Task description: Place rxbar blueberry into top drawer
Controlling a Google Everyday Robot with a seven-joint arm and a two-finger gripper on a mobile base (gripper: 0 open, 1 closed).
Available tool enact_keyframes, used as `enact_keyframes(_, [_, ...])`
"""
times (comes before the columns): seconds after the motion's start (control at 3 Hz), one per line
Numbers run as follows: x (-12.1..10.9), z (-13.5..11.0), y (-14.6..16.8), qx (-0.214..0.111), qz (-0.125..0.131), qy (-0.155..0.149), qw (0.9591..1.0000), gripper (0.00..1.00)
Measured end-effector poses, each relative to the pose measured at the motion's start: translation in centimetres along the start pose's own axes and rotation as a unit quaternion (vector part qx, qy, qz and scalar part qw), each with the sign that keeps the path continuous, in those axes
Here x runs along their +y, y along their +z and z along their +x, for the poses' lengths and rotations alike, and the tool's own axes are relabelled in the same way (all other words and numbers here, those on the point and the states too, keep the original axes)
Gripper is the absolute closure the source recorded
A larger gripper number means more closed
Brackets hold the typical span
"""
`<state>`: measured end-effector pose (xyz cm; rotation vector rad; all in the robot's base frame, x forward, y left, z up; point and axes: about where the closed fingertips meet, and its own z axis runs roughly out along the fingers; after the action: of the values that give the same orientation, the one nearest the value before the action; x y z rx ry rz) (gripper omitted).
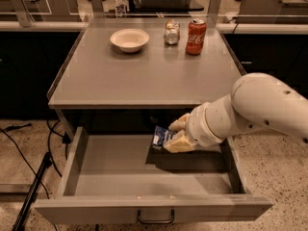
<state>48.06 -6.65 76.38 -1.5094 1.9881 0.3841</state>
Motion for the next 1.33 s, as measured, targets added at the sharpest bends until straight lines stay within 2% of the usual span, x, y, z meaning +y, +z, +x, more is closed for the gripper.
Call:
enact_keyframes(0.67, [0.6,4.0,3.8,-0.007,-0.027,-0.065,0.9975,1.00])
enact_keyframes(1.0, [0.5,5.5,5.9,-0.016,-0.039,-0.079,0.9960,1.00])
enact_keyframes(1.33, [1.6,9.0,10.3,-0.024,-0.059,-0.090,0.9939,1.00])
